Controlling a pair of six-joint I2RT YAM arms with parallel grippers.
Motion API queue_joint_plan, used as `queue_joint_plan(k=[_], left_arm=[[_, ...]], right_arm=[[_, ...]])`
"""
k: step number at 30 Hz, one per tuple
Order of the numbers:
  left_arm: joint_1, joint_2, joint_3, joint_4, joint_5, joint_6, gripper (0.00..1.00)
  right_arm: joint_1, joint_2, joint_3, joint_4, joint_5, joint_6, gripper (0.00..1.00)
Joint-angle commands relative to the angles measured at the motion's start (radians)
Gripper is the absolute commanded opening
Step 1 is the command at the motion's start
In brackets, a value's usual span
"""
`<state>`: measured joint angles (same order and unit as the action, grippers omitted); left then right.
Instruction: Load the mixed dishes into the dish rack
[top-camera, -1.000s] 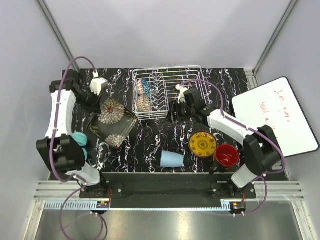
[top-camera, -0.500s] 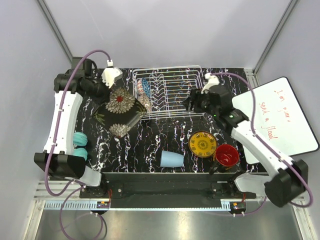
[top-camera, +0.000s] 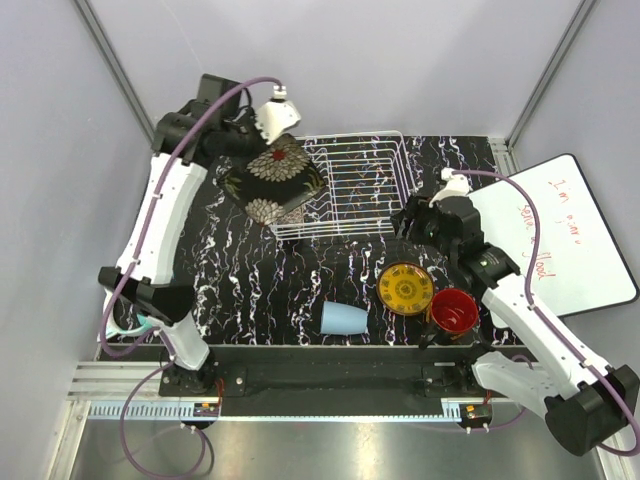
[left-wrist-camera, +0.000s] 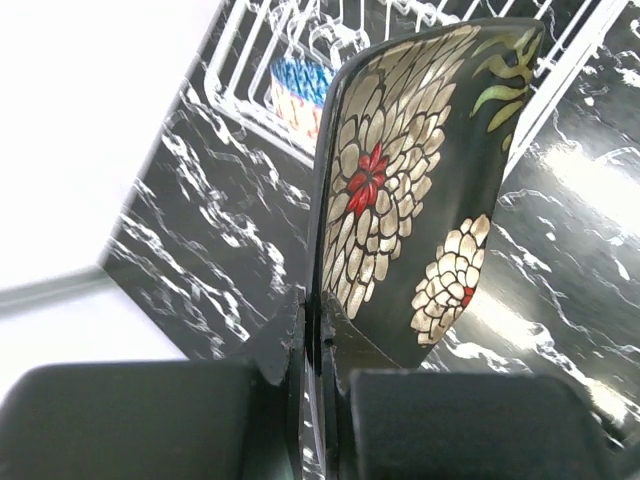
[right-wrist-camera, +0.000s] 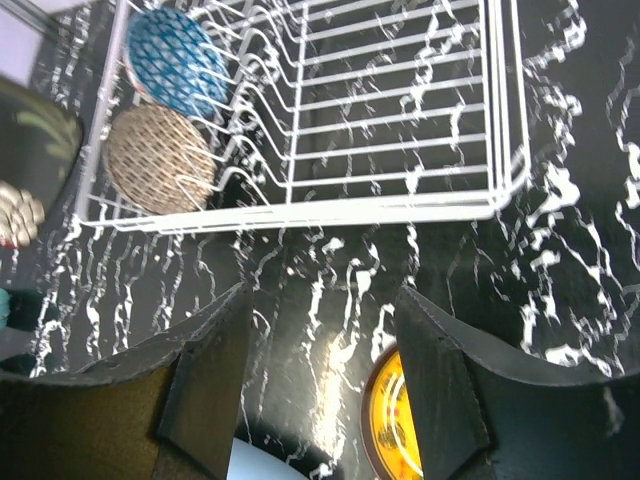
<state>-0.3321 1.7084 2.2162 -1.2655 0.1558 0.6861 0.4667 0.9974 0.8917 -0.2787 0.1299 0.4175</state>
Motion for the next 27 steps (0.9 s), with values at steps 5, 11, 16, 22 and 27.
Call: queue_joint_plan(k=[5,11,16,22,27], left_arm=[[-0.191,0.080,0.169,0.233,-0.153,0.095,0.00],[-0.263,0.097,0.134,0.319,-0.225,0.135,0.00],[-0.289,0.115,0.111,0.348,-0.240,0.161,0.00],[-0.306,0.131,0.100,0.374,-0.246,0.165,0.00],[-0.311,0.134,0.045,0.397,-0.242,0.165,0.00]], right_arm=[[-0.010,-0.081,-0.042,-0.002,0.042,0.040,0.66],[-0.013,-0.111,-0.066,-0.005,0.042,0.049,0.66],[-0.013,-0.123,-0.079,-0.007,0.040,0.058,0.66],[-0.014,-0.144,-0.097,-0.010,0.047,0.064,0.65],[-0.014,-0.148,-0.100,-0.011,0.045,0.072,0.65]])
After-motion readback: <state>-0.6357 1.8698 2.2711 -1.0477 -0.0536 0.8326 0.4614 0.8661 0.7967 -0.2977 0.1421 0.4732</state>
